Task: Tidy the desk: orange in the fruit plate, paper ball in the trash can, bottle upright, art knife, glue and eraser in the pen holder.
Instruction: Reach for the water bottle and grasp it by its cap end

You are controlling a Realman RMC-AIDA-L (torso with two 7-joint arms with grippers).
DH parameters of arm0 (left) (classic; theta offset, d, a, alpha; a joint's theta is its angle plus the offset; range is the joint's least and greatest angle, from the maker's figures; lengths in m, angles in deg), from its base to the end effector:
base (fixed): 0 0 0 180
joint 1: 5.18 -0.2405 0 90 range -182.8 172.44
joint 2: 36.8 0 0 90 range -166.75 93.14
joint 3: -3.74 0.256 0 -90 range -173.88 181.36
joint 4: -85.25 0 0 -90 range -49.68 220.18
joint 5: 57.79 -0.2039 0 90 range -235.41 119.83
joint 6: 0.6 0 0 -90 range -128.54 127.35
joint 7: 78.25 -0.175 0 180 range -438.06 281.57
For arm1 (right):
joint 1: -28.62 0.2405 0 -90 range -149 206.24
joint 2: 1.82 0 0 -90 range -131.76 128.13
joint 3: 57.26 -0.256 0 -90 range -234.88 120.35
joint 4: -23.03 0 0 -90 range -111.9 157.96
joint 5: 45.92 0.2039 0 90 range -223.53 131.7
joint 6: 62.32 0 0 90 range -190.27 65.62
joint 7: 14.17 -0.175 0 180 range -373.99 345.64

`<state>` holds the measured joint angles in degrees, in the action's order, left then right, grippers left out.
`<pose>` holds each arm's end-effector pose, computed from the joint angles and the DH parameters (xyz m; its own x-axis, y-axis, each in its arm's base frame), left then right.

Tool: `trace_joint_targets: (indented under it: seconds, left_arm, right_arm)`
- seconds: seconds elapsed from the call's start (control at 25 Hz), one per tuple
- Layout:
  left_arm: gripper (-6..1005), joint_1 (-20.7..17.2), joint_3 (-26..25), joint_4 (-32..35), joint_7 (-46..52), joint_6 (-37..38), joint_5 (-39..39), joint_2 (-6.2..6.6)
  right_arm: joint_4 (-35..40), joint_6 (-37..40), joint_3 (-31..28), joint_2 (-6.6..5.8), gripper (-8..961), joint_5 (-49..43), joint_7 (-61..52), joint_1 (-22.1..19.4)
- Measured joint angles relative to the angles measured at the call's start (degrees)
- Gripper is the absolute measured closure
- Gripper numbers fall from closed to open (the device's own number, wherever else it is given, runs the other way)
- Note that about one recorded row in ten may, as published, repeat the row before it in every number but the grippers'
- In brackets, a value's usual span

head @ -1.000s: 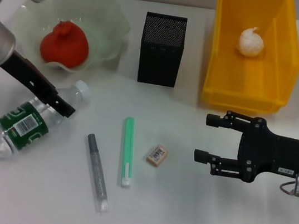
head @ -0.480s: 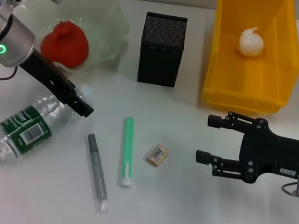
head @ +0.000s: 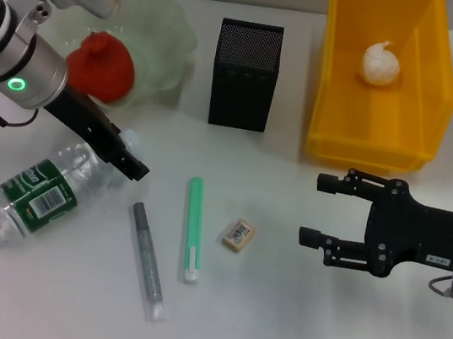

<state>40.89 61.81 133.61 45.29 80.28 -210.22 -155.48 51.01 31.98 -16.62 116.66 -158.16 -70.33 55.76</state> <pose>-0.2351 0.3922 -0.0376 0.7649 0.6138 -0.1957 0.5339 -0.7739 -0.3407 0.2565 0.2920 -0.0484 0.8324 -0.1249 -0.5399 -0.2450 -0.9568 -0.1565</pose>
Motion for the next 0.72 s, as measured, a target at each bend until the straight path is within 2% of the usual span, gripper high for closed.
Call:
trace_joint_targets:
  seconds: [0.28,0.52,0.72]
  left_arm:
    - [170,-0.28,1.36,-0.84,-0.87,-1.31,1.06,0.13]
    - [400,-0.36,1.55,-0.99,-1.92,-1.9,1.11,0.12]
    - [554,-0.4,1.44,-0.95,-2.14,-1.97,1.19,0.1]
  right_arm:
    - [0.44,0.0,-0.07,0.0,169,0.0,-0.07,-0.07]
    - [0.5,0.0,-0.13,0.0,169,0.0,-0.36,-0.07]
    - [0.59,0.0,-0.13,0.0,168,0.05,-0.44,-0.08]
